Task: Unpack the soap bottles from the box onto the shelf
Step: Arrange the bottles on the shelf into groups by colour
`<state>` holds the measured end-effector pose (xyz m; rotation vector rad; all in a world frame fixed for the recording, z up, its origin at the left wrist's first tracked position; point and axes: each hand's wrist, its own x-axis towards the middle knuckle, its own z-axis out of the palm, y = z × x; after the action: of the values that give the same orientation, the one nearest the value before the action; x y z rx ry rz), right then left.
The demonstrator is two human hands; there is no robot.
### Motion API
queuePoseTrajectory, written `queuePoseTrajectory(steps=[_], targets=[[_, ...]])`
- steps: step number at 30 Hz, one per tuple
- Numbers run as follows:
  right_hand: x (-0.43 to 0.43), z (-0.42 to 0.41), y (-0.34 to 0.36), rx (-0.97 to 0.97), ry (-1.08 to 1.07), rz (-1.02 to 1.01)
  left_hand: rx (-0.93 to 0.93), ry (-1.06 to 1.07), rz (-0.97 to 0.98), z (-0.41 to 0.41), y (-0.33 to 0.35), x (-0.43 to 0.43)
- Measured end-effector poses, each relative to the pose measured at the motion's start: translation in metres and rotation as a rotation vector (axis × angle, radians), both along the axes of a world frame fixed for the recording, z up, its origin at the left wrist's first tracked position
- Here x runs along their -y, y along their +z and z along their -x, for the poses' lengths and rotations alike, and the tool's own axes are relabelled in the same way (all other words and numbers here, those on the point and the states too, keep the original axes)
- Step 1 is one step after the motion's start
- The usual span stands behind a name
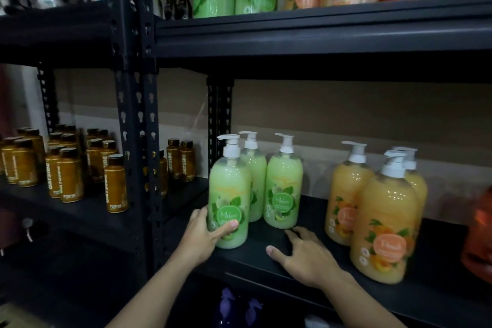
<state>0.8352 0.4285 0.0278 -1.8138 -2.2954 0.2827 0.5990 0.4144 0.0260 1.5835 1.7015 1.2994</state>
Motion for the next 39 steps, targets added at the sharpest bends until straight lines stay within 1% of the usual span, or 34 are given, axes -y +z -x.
queuePoseTrajectory(steps=[7,11,18,26,39], targets=[[0.001,-0.005,-0.002,-0.027,-0.037,0.017,0.014,-0.081,-0.023,-0.035,-0.002,-0.001],[-0.003,-0.005,-0.004,-0.036,-0.07,0.019,0.0,-0.067,-0.034,-0.04,-0.004,-0.006],[-0.003,-0.004,-0.007,-0.022,-0.125,0.0,0.031,-0.052,-0.051,-0.048,-0.008,-0.015],[-0.005,-0.004,-0.008,-0.006,-0.116,-0.003,0.043,-0.058,-0.04,-0.051,-0.007,-0.021],[-0.006,-0.005,-0.009,-0.023,-0.108,-0.009,0.056,-0.139,0.01,-0.049,-0.005,-0.027]])
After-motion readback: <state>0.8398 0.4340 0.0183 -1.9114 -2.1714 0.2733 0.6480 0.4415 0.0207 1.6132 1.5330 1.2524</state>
